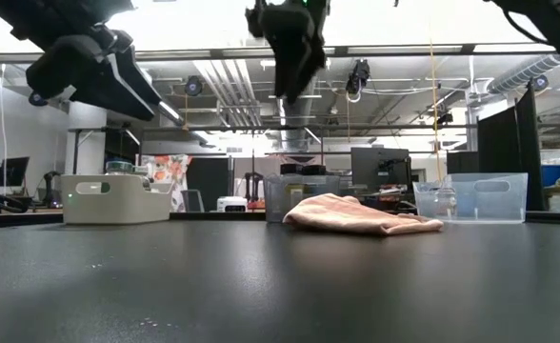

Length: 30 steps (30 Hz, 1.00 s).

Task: Sort spices by type
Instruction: Put the brown seasoning bottle into the transparent bin

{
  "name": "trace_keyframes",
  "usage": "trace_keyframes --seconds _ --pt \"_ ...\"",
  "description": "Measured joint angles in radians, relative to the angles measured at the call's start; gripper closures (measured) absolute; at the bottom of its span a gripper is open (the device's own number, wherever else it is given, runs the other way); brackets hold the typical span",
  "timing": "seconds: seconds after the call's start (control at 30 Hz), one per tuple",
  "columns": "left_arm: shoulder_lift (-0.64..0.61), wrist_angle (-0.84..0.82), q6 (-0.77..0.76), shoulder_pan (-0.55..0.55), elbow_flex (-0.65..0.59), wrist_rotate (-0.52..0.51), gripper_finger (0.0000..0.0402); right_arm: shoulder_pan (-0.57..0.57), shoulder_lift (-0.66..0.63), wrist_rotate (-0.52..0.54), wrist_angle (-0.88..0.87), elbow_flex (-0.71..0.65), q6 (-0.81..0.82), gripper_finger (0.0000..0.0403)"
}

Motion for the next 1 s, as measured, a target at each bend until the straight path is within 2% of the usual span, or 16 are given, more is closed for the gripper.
trace_keyframes --seconds 0.3,0.53,0.67,0.77,0.9,1.0 --pt "0.0 0.0 -0.039 0.0 0.0 0.0 0.0082 0.224 -0.029 0.0 0.013 -0.026 0.173 0.0088" --pt "0.0 0.006 -0.051 0.0 0.0 0.0 0.0082 0.352 -0.036 0.003 -0.127 -0.038 0.404 0.0077" --pt "0.0 0.016 -0.051 0.0 0.0 0.0 0.0082 0.412 -0.051 0.098 -0.234 -0.042 0.563 0.008" --pt "0.0 0.018 -0.043 0.0 0.0 0.0 0.0082 0.453 -0.101 0.104 -0.222 -0.092 0.655 0.0088" --pt "0.0 0.04 -0.035 0.0 0.0 -0.002 0.0082 0.496 -0.196 0.099 -0.224 -0.205 0.86 0.0105" --pt "0.0 0.066 -0.012 0.0 0.0 -0.001 0.0082 0.516 -0.281 0.02 -0.226 -0.314 1.066 0.0115"
